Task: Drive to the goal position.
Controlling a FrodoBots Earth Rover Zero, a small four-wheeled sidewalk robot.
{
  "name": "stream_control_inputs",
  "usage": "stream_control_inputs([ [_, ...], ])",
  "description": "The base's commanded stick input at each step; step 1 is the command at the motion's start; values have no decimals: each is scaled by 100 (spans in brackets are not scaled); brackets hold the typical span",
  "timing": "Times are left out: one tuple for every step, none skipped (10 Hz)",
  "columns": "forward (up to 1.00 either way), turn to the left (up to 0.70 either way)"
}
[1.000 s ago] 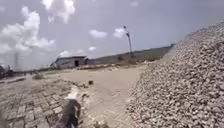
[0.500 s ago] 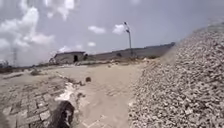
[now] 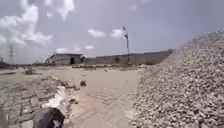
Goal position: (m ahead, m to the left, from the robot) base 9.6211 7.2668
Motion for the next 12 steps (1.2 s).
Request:
stream_control_inputs([
  [45,27],
  [45,27],
  [45,27],
  [45,27],
  [45,27],
  [45,27],
  [45,25],
  [45,0],
  [45,0],
  [45,0],
  [45,0],
  [45,0],
])
